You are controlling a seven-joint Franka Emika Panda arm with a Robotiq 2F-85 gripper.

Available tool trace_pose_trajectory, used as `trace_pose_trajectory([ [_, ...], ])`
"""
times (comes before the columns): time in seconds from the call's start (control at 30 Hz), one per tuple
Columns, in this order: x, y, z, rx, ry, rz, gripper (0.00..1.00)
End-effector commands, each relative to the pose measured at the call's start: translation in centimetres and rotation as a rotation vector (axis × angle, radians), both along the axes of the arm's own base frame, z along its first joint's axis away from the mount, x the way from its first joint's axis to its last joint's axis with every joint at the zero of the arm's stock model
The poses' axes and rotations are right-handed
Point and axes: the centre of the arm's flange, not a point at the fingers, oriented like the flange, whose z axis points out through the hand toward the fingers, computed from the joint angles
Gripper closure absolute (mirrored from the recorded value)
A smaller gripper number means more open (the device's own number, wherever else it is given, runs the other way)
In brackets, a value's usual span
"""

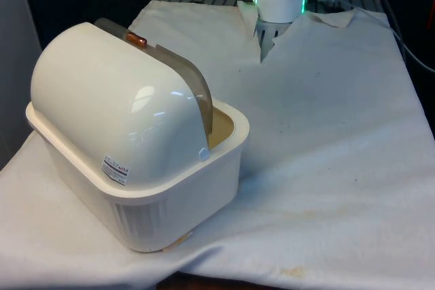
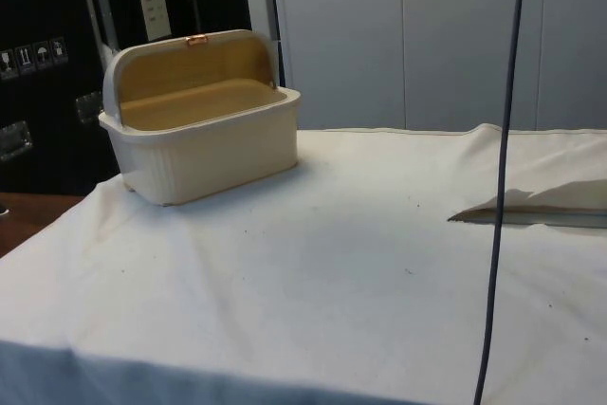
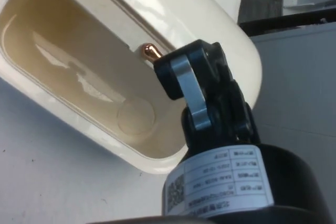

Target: Open the lid, then close it.

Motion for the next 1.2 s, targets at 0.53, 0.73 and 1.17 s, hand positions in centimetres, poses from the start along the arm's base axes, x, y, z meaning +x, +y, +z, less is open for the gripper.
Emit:
trace_pose_trajectory([
  [0.53, -0.2, 1.2, 0.6, -0.024, 0.089, 0.069, 1.00],
  [0.73, 0.1, 1.8, 0.7, -0.013, 0.121, 0.092, 1.00],
  [1.17, 1.4, 2.7, 0.5, 0.049, 0.173, 0.116, 1.00],
])
